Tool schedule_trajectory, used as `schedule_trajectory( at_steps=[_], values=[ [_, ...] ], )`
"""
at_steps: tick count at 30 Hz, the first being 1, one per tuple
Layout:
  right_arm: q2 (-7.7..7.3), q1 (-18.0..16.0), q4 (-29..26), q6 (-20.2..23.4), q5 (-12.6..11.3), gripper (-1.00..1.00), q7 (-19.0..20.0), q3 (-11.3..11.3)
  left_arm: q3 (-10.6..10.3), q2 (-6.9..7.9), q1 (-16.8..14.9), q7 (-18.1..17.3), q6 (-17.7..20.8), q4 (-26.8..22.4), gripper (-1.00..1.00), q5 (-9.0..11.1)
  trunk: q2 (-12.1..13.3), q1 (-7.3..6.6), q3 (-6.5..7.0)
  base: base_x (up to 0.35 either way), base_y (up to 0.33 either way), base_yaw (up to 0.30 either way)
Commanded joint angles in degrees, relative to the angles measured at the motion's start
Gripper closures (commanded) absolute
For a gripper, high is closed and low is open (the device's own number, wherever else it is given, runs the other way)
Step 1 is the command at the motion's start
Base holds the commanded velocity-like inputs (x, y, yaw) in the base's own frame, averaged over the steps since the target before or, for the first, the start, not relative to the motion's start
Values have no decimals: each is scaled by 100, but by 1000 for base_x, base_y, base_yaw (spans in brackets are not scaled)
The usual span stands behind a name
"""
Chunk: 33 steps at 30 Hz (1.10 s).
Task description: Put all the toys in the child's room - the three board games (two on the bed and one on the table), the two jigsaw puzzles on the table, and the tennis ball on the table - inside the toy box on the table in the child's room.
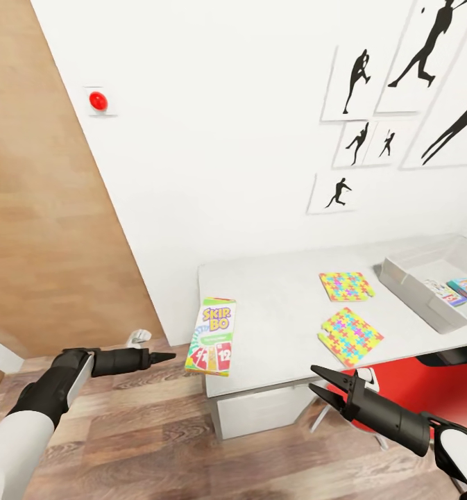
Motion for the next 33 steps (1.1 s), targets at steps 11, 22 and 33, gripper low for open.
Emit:
schedule_trajectory(
  at_steps=[11,22,33],
  values=[
    [0,-4,1,19,25,-100,32,-3,2,1,-3,-9,39,1,-100,27,-7,2,-7,0,-133,0],
    [0,-4,1,19,23,-100,32,-3,2,1,-3,-9,42,6,-100,27,-7,2,-7,0,-82,0],
    [0,-4,1,19,26,-100,32,-3,10,5,-3,-15,44,6,-100,30,-47,24,-25,0,-38,0]
  ],
)
